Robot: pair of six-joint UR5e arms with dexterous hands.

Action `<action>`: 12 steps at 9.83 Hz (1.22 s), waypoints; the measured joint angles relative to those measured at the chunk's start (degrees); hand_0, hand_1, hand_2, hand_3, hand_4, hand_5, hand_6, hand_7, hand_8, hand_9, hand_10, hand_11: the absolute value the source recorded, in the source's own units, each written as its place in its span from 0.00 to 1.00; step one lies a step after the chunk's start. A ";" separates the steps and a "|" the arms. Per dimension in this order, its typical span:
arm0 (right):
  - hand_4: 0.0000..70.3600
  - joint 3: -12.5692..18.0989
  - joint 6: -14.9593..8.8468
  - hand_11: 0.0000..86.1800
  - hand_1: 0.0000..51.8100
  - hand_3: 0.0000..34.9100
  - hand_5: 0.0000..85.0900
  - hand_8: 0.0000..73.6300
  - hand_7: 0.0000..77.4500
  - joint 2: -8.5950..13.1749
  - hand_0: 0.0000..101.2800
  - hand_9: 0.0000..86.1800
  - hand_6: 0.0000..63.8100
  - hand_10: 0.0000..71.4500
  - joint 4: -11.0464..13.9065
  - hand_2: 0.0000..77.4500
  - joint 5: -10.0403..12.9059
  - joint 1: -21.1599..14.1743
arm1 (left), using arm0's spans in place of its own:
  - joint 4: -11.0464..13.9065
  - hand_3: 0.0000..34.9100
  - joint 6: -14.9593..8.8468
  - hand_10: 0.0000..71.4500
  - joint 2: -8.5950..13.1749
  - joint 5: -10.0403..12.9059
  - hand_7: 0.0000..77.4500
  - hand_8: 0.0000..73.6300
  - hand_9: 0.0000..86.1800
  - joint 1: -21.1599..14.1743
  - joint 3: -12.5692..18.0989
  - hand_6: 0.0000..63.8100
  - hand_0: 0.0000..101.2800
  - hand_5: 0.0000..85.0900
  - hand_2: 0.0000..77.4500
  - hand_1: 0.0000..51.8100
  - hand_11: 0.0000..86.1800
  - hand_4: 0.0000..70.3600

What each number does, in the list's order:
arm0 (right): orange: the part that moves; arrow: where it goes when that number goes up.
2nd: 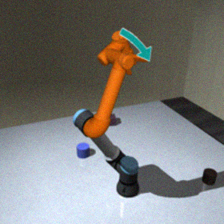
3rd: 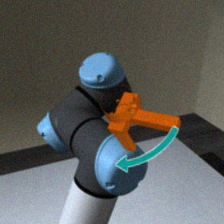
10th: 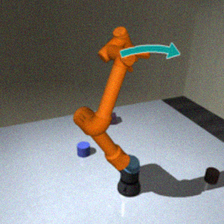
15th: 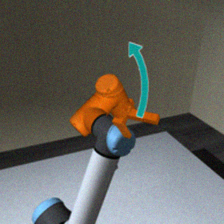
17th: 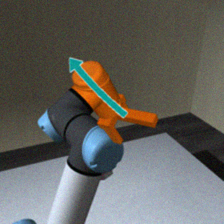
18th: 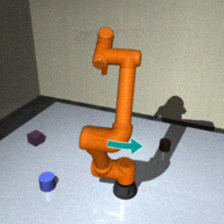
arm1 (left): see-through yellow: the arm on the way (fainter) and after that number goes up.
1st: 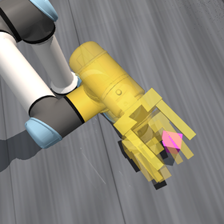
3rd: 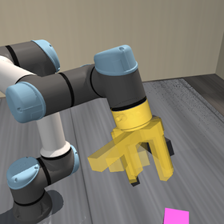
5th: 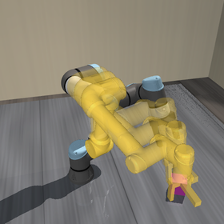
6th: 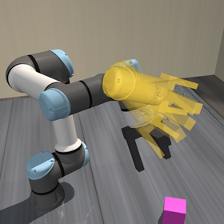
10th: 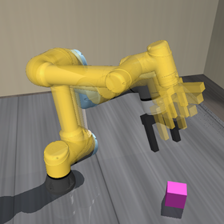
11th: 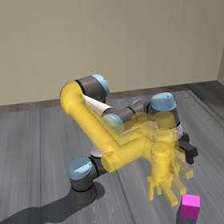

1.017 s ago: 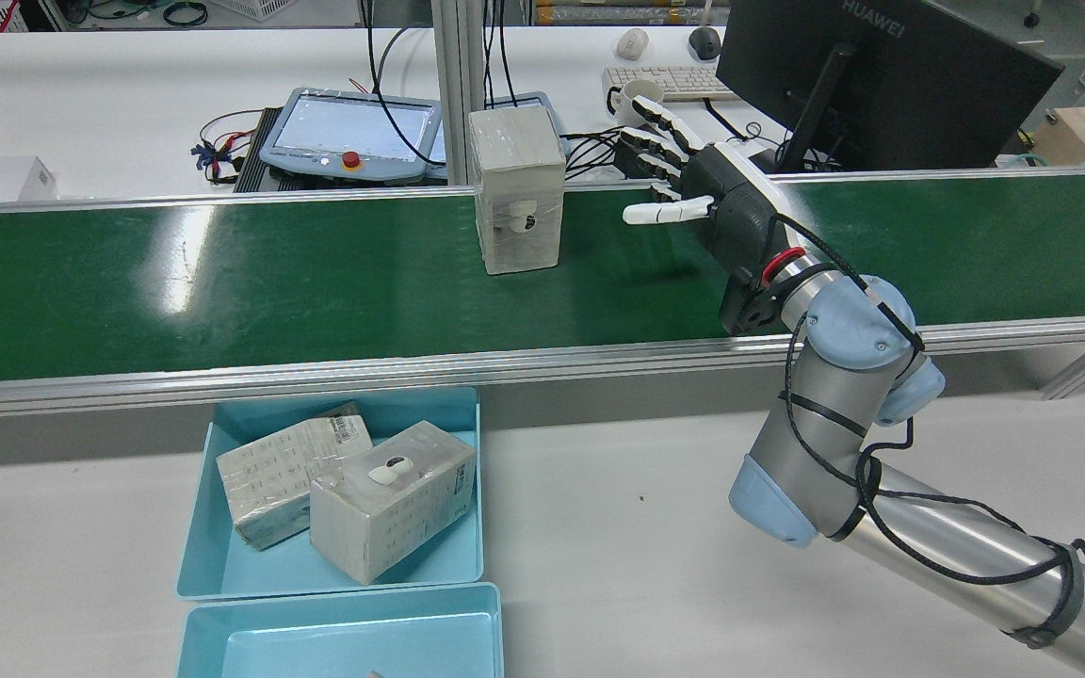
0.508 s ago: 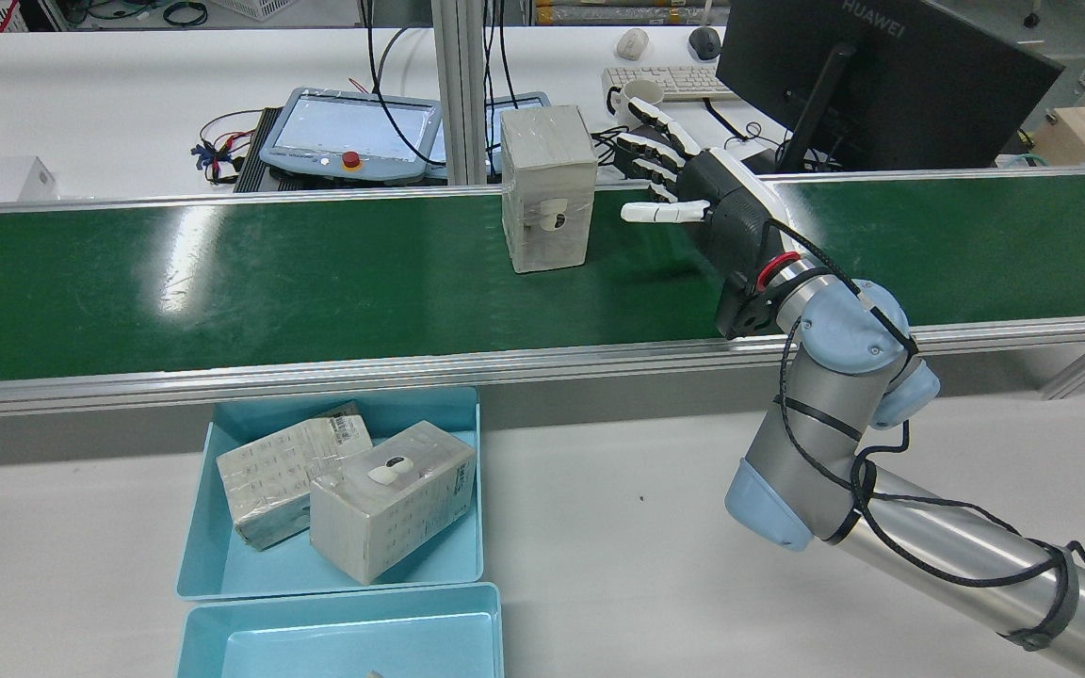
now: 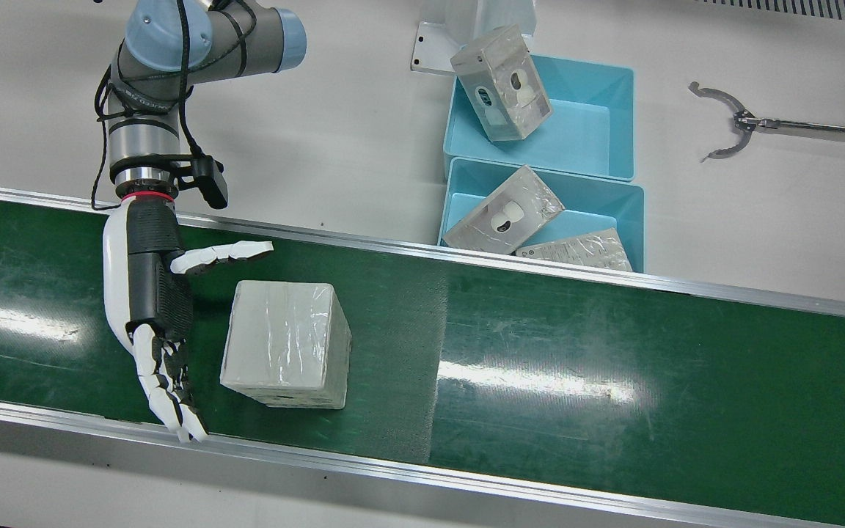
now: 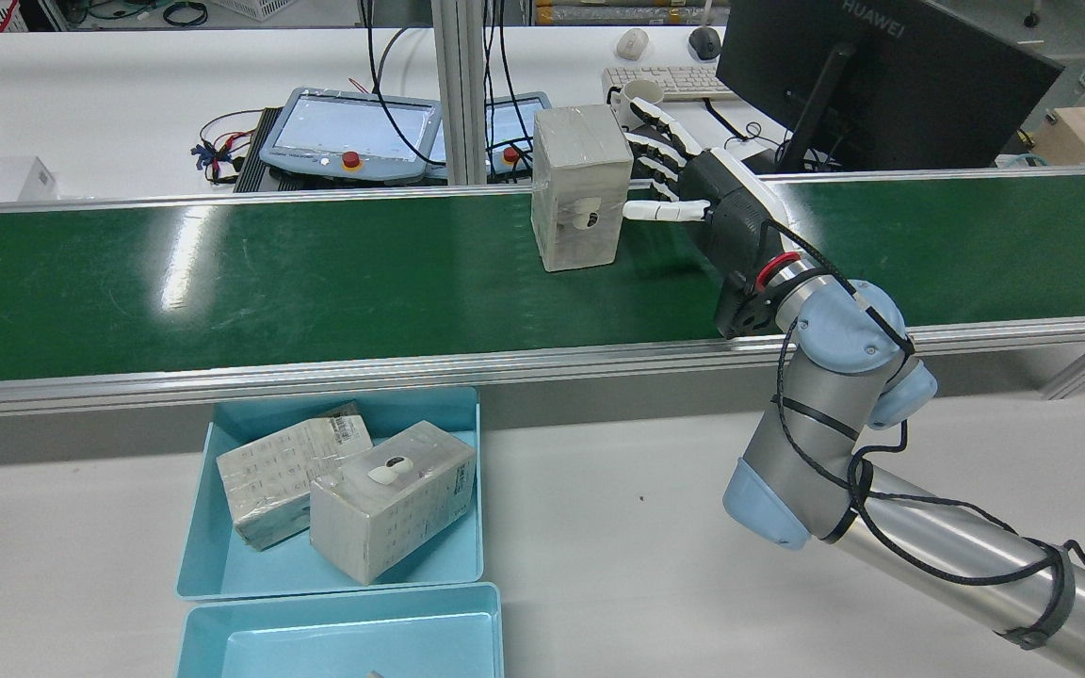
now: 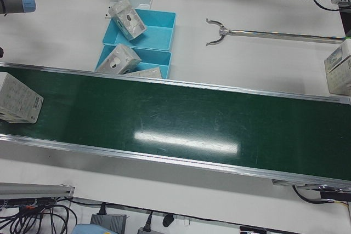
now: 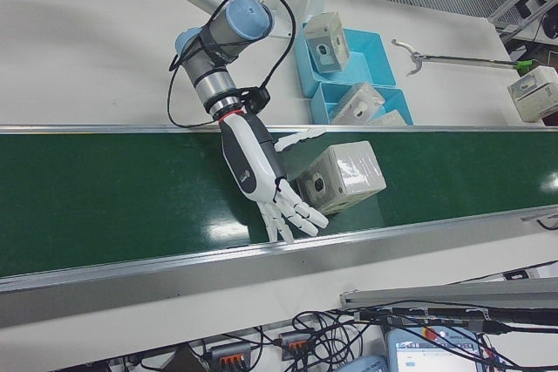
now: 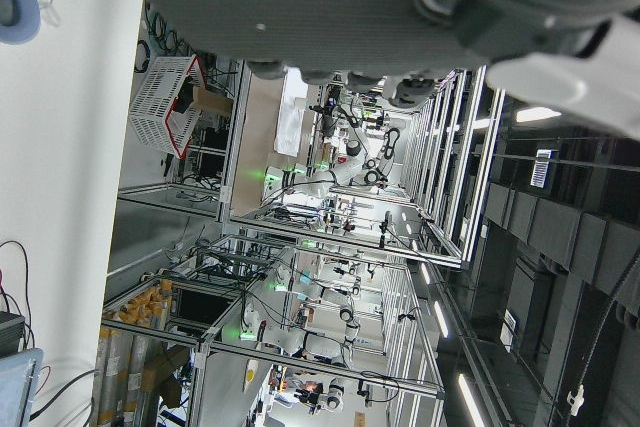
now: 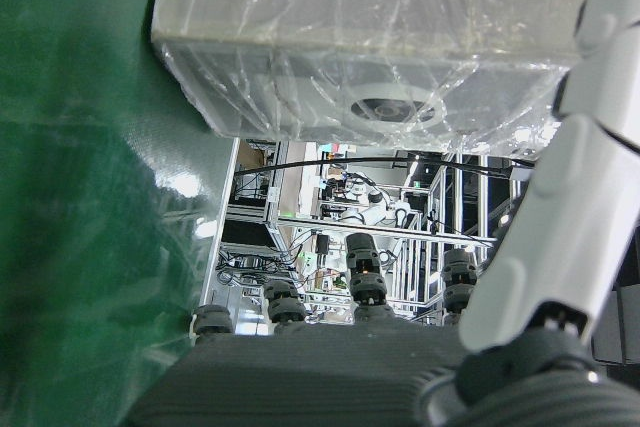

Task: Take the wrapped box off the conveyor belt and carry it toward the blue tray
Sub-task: 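Lower the open right hand onto the belt in the box's path, then close the right hand around the wrapped white box and lift it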

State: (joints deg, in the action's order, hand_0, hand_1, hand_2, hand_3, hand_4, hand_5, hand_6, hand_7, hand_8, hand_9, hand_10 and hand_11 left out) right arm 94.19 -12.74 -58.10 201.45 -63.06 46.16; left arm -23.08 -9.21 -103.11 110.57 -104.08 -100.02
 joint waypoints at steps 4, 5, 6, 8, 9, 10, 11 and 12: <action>0.01 -0.06 0.02 0.04 0.17 0.64 0.15 0.04 0.16 0.01 0.38 0.09 0.00 0.03 0.00 0.12 0.11 0.04 | 0.00 0.00 0.00 0.00 0.00 0.00 0.01 0.01 0.00 0.00 0.00 0.00 0.00 0.01 0.01 0.00 0.00 0.00; 0.01 -0.06 0.03 0.04 0.17 0.65 0.15 0.04 0.16 0.01 0.38 0.09 0.01 0.03 0.00 0.13 0.12 0.06 | 0.00 0.00 0.00 0.00 0.00 0.00 0.01 0.01 0.01 0.00 0.00 0.00 0.00 0.01 0.01 0.00 0.00 0.00; 0.01 -0.06 0.02 0.04 0.17 0.65 0.15 0.04 0.16 0.01 0.38 0.09 0.01 0.03 0.00 0.13 0.13 0.06 | 0.00 0.00 0.00 0.00 0.00 0.00 0.01 0.01 0.00 0.00 0.00 0.00 0.00 0.01 0.01 0.00 0.00 0.00; 0.01 -0.06 0.03 0.04 0.15 0.65 0.15 0.04 0.16 0.01 0.38 0.09 0.01 0.03 0.00 0.13 0.13 0.07 | 0.00 0.00 0.00 0.01 0.00 0.00 0.01 0.01 0.00 0.00 0.00 0.00 0.00 0.01 0.01 0.00 0.00 0.00; 0.01 -0.06 0.06 0.04 0.15 0.65 0.16 0.04 0.16 0.01 0.38 0.09 0.00 0.03 0.00 0.12 0.13 0.07 | 0.00 0.00 0.00 0.01 0.00 0.00 0.01 0.01 0.00 0.00 0.00 0.00 0.00 0.01 0.01 0.00 0.00 0.00; 0.00 -0.06 0.15 0.04 0.15 0.63 0.16 0.04 0.16 -0.01 0.39 0.09 0.01 0.03 0.00 0.12 0.13 0.10 | 0.00 0.00 0.00 0.00 0.00 0.00 0.01 0.01 0.00 0.00 0.00 0.00 0.00 0.01 0.01 0.00 0.00 0.00; 0.00 0.01 0.35 0.04 0.18 0.66 0.14 0.00 0.14 -0.04 0.38 0.03 0.00 0.02 0.00 0.13 0.16 0.18 | 0.00 0.00 0.00 0.01 0.00 0.00 0.01 0.01 0.00 0.00 0.00 0.00 0.00 0.01 0.01 0.00 0.00 0.00; 0.00 0.11 0.60 0.04 0.18 0.66 0.14 0.00 0.14 -0.06 0.38 0.03 0.00 0.02 -0.12 0.13 0.30 0.24 | 0.00 0.00 0.00 0.01 0.00 0.00 0.01 0.01 0.00 0.00 0.00 0.00 0.00 0.01 0.01 0.00 0.00 0.00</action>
State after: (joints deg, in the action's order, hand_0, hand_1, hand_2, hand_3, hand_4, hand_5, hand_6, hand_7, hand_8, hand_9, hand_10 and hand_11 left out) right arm 94.31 -12.14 -58.16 201.33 -62.76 46.40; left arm -23.08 -9.21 -103.11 110.57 -104.08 -100.01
